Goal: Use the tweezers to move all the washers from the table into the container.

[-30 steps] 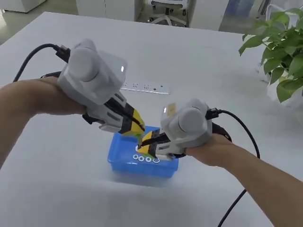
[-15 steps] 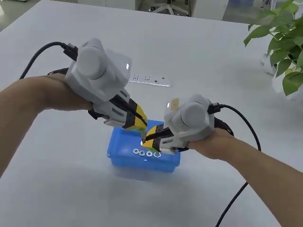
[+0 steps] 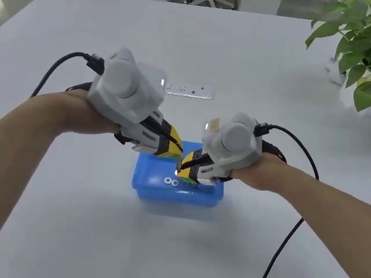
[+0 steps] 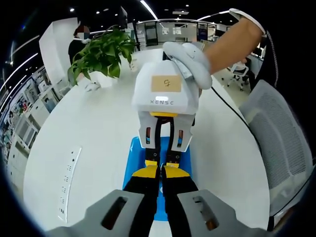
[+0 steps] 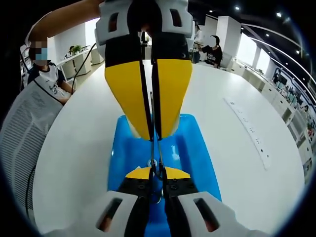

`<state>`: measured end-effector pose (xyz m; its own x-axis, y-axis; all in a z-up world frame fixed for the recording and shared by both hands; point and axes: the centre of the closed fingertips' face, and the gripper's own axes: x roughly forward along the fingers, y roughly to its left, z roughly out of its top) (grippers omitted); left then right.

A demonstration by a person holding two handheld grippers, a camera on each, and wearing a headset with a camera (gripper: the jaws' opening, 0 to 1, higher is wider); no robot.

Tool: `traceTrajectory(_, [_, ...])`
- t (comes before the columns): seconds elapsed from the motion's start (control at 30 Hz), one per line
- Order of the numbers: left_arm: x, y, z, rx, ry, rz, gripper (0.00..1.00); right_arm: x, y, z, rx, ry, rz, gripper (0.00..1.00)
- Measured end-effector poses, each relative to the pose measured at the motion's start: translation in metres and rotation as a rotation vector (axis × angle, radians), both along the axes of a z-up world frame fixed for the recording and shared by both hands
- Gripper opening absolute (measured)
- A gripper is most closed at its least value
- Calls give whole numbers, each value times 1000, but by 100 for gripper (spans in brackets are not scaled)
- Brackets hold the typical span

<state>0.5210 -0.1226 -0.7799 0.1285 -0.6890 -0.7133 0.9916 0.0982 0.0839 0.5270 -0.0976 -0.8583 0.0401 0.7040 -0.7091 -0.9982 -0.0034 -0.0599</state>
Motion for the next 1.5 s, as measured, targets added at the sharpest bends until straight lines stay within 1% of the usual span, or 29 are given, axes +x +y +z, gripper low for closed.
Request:
traceTrajectory(0.37, [1, 0, -6, 7, 0, 2, 5, 0, -2, -6, -15, 10, 1, 9])
traceTrajectory(0.57, [1, -1, -9, 13, -1, -1, 5, 1, -3, -9, -22, 5, 1, 9])
traceTrajectory(0.73, [2, -1, -8, 11, -3, 2, 5, 1, -3, -8, -21, 6, 0, 9])
traceTrajectory(0.9, [2, -2, -8, 12, 4, 3, 6, 1, -3, -9, -24, 4, 3, 10])
traceTrajectory(1.17, [1, 0, -8, 21, -1, 1, 6, -1, -2, -8, -30, -1, 11, 10])
traceTrajectory(1.5, [0, 0, -1, 15, -10, 2, 6, -1, -2, -1, -23, -15, 8, 10])
